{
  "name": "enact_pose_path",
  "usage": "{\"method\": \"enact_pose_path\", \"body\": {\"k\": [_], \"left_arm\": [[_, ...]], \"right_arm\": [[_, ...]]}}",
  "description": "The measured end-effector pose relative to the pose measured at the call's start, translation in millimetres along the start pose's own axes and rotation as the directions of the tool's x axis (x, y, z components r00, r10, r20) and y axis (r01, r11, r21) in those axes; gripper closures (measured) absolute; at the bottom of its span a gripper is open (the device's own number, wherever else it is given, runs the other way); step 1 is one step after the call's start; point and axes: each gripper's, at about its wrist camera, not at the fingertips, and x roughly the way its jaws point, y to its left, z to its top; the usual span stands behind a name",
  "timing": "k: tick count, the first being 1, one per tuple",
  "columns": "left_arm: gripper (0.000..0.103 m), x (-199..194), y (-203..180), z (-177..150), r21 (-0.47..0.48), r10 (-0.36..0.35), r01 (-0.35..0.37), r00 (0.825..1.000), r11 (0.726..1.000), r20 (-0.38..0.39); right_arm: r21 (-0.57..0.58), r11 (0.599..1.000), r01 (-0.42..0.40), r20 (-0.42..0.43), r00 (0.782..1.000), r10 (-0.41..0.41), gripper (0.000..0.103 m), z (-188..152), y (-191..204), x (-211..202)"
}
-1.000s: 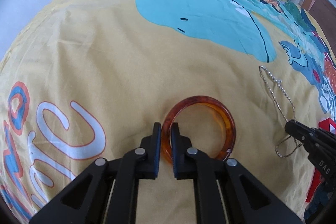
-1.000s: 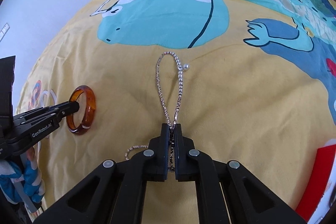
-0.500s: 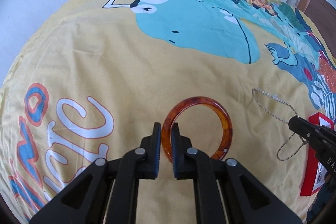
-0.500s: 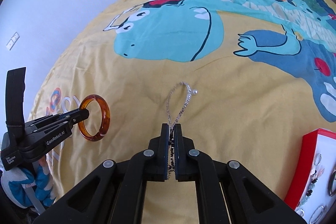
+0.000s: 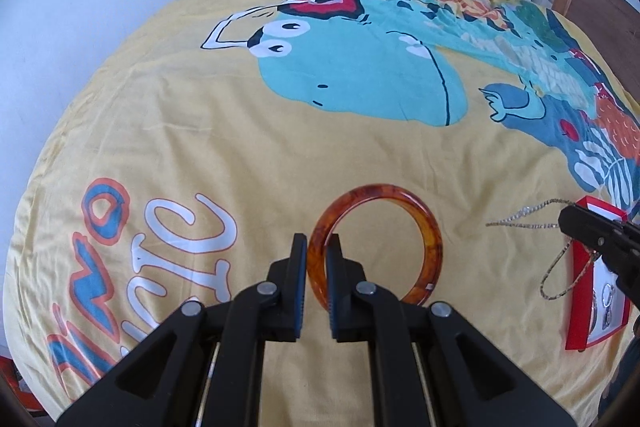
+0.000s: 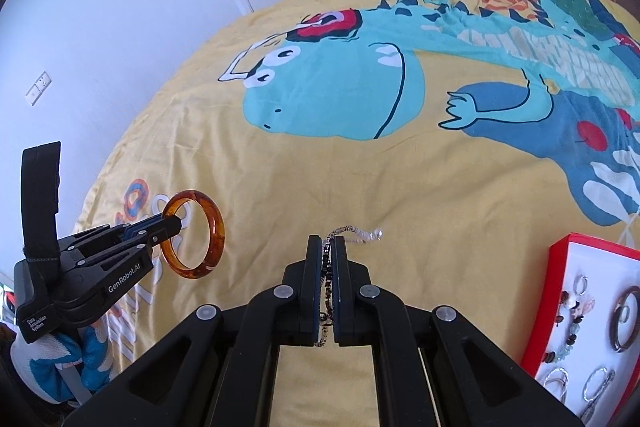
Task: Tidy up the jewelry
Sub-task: 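Lift the amber bangle and silver chain and carry both over the red box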
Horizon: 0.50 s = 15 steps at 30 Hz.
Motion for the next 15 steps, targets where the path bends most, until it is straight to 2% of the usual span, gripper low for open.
{"method": "enact_pose_path", "body": {"k": [15], "left_arm": [[0.095,-40.7,-10.7,0.6,0.02,0.005,-0.005,1.0,1.0,0.008]], "right_arm": [[-0.018,1.0,-0.015,0.037,0.999,0.015,0.099,-2.3,13.5,-48.2]]}}
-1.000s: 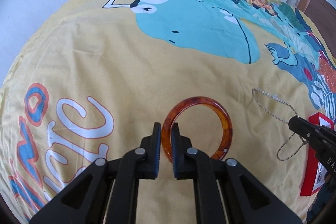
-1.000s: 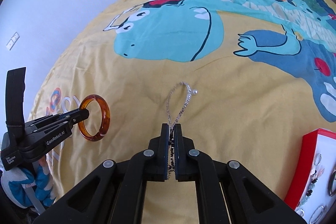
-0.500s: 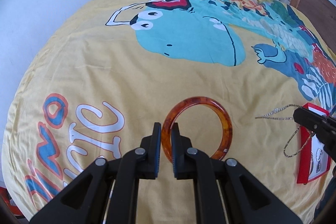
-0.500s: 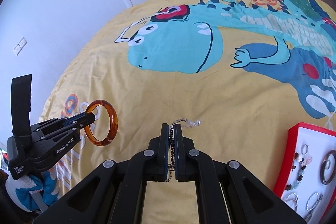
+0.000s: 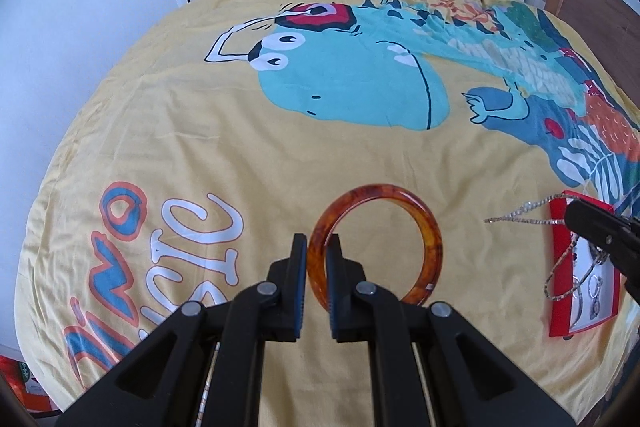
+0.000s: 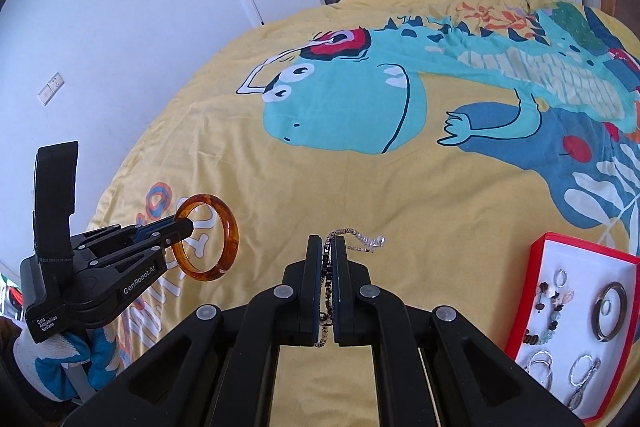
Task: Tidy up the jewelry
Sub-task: 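Lift the amber bangle and silver chain and carry both over the red box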
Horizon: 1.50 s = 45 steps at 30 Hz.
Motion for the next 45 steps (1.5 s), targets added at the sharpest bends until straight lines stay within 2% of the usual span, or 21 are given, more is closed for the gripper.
{"method": "enact_pose_path", "body": {"k": [15,32,45], "left_arm": [[0.095,-27.6,-42.6,4.7,0.043,-0.02,0.02,1.0,0.999,-0.006],[0.095,-39.5,-138.0,21.6,0.135,-0.095,0.095,0.995,0.986,-0.009],[0.095,-27.5,-217.8,20.9,0.199,-0.161,0.168,0.986,0.965,-0.05]], "right_arm": [[0.016,1.0,0.015,0.048,0.999,-0.016,0.099,1.1,-19.2,-44.5],[0.125,0.988,0.096,0.102,0.989,-0.109,0.099,-8.1,-96.6,-102.7],[0.22,0.962,0.162,0.102,0.977,-0.188,0.099,-25.6,-162.1,-126.0]]}}
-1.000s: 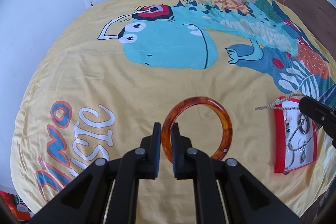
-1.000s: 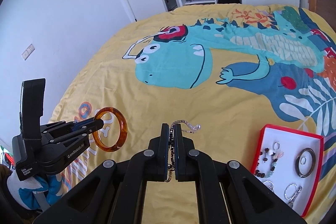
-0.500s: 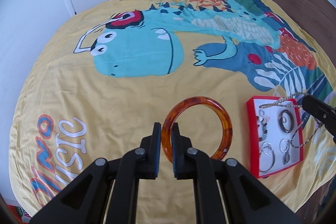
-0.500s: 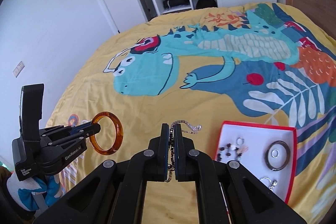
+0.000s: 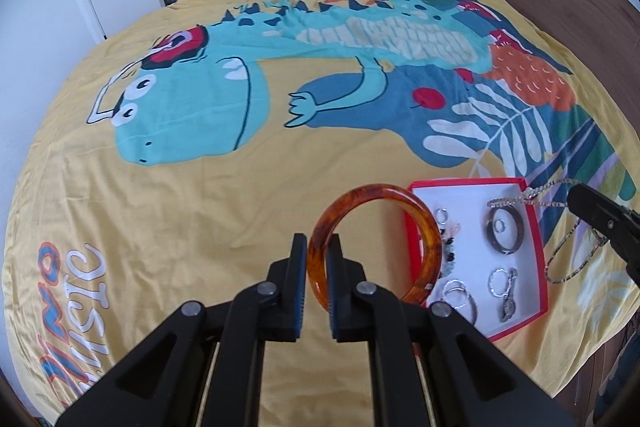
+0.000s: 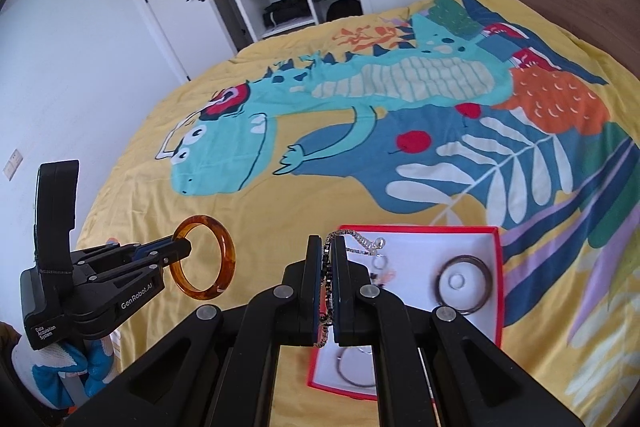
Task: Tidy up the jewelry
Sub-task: 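Lift the amber bangle and silver chain and carry both over the red box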
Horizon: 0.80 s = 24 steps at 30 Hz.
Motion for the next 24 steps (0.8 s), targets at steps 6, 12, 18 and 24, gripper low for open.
{"method": "enact_pose_path", "body": {"k": [6,12,18,24], "left_arm": [[0.095,13.7,-24.0,1.4,0.019,-0.025,0.026,0.999,0.999,-0.024],[0.095,28.2,-47.2,-0.5,0.035,-0.042,0.044,0.998,0.998,-0.047],[0.095,45.9,-73.0,-4.8,0.058,-0.055,0.059,0.996,0.997,-0.075],[0.095,62.7,-93.3,-9.4,0.072,-0.061,0.068,0.993,0.995,-0.097]], "right_arm": [[0.035,0.999,0.029,-0.004,1.0,-0.029,0.099,-3.7,-27.4,-0.2],[0.071,0.996,0.053,-0.015,0.999,-0.052,0.099,-10.8,-52.8,2.9],[0.104,0.992,0.075,-0.031,0.997,-0.072,0.099,-19.5,-76.9,7.4],[0.13,0.987,0.094,-0.051,0.995,-0.088,0.099,-30.0,-101.3,13.6]]}}
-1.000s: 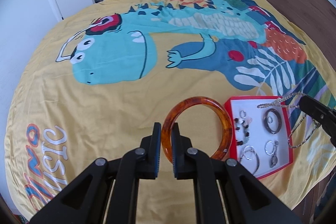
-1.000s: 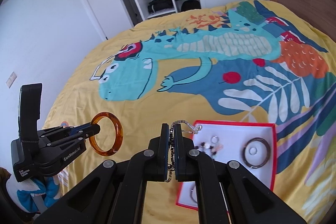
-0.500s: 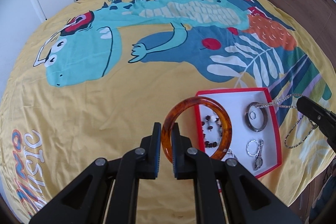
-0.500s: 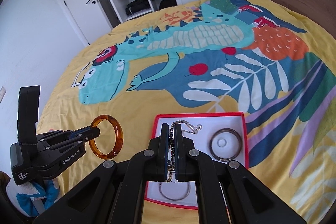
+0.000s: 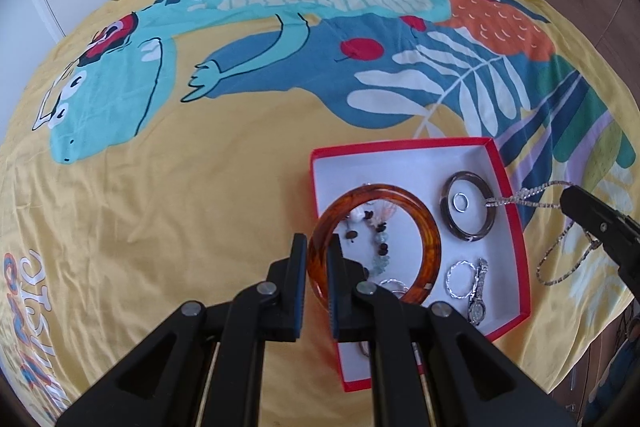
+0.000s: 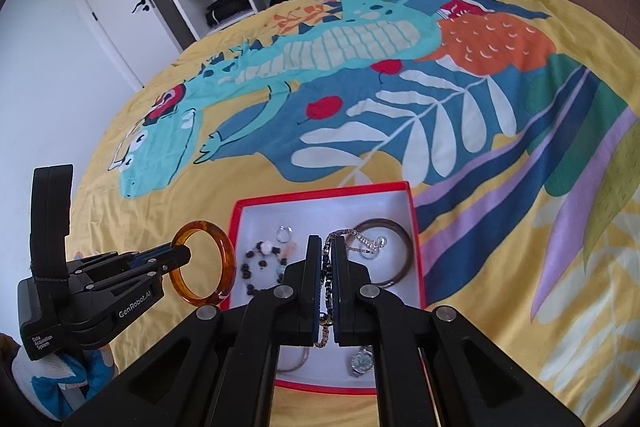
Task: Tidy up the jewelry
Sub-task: 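Lift the amber bangle and silver chain and carry both over the red box, then lower the bangle and chain into the box and open both tools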
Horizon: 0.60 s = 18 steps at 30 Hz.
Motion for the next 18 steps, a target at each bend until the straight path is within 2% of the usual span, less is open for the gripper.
{"method": "enact_pose_path", "body": {"k": [18], "left_arm": [[0.095,46.6,-39.2,-15.6,0.048,0.019,-0.016,0.998,0.999,-0.053]], "right_arm": [[0.015,1.0,0.003,-0.057,0.998,-0.002,0.099,-16.8,-32.3,35.5]]}}
